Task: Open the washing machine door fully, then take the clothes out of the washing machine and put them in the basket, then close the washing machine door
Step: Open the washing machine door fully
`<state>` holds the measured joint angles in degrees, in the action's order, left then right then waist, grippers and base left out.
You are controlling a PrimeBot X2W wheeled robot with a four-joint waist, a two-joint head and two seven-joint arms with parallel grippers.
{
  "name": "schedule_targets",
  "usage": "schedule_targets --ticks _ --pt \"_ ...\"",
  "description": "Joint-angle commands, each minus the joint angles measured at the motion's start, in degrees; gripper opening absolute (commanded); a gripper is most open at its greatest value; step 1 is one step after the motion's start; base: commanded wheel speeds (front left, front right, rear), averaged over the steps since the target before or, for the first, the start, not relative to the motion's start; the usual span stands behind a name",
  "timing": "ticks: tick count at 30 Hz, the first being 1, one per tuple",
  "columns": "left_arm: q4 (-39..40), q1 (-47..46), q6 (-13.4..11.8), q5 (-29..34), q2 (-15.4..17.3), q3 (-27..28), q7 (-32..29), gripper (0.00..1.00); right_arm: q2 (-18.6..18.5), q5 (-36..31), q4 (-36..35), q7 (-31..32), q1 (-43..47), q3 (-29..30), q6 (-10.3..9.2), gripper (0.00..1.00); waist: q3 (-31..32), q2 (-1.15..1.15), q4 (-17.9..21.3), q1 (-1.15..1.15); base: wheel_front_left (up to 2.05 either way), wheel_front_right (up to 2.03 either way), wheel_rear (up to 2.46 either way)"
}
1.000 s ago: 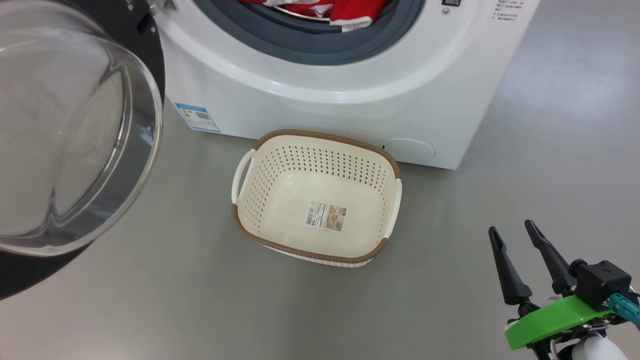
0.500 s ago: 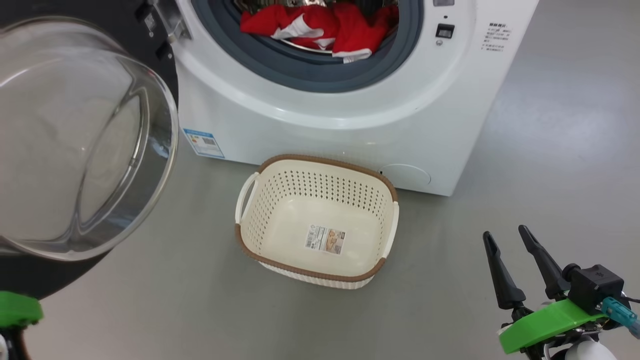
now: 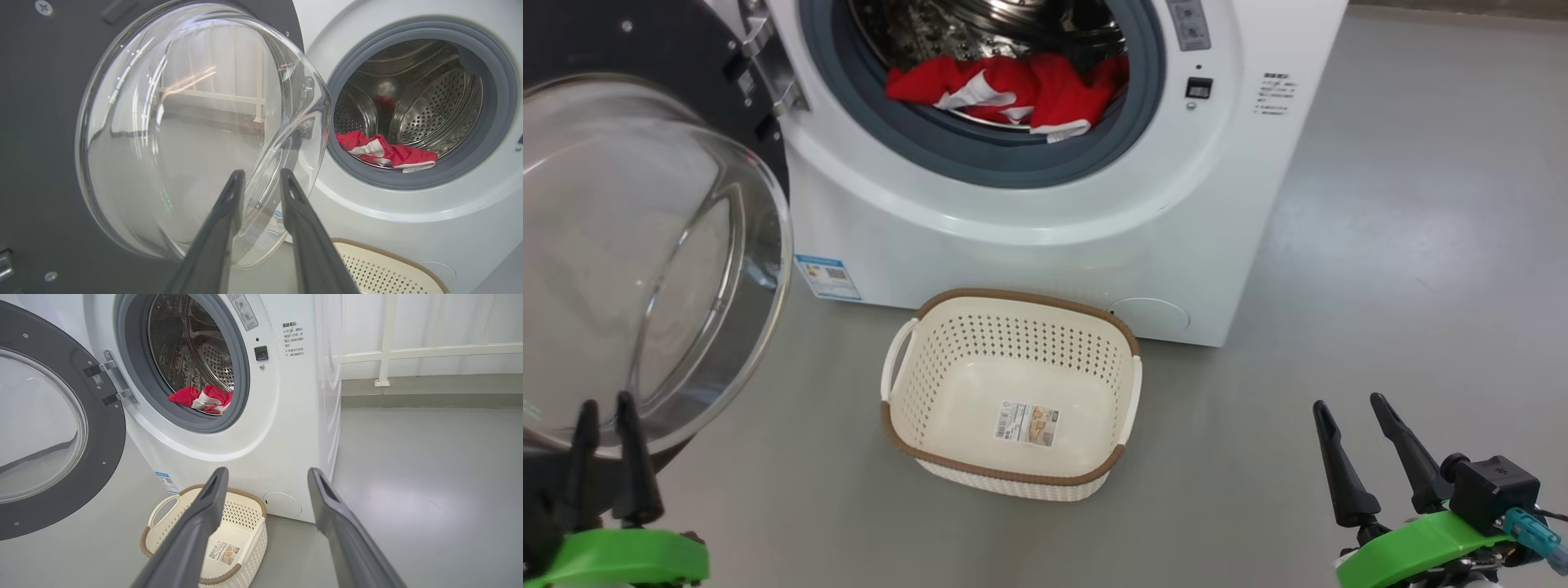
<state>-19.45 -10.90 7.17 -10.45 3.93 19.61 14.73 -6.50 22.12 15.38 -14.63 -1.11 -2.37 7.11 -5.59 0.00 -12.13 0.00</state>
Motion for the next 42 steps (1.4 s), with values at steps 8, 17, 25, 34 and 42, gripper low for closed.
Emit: schedule_targets --ticks 8,17,25,34,42 --pt "5.55 3.53 0.32 -2.33 0.88 -2.96 0.27 1.00 0.22 -0.28 -1.54 -0.37 0.98 -0.04 0.37 1.00 1.41 0.00 4.72 0.00 0.00 0.00 0.00" --pt "8.66 6.42 0.32 -2.74 0.83 -8.04 0.27 1.00 0.42 0.07 -2.01 -0.37 1.08 1.35 0.37 1.00 1.25 0.00 8.77 0.00 0.00 0.00 0.00" --pt "9.89 7.55 0.32 -2.43 0.31 -11.50 0.27 1.00 0.44 0.25 -2.46 -0.37 0.87 2.28 0.37 1.00 0.93 0.00 11.79 0.00 0.00 0.00 0.00" --pt "11.25 8.97 0.32 -3.87 0.64 -14.47 0.27 1.00 0.56 0.45 -3.20 -0.37 0.51 3.04 0.37 1.00 0.95 0.00 14.01 0.00 0.00 0.00 0.00" --pt "11.88 9.96 0.32 -4.57 0.97 -16.51 0.27 1.00 0.64 0.37 -3.64 -0.37 0.67 3.96 0.37 1.00 1.02 0.00 15.54 0.00 0.00 0.00 0.00"
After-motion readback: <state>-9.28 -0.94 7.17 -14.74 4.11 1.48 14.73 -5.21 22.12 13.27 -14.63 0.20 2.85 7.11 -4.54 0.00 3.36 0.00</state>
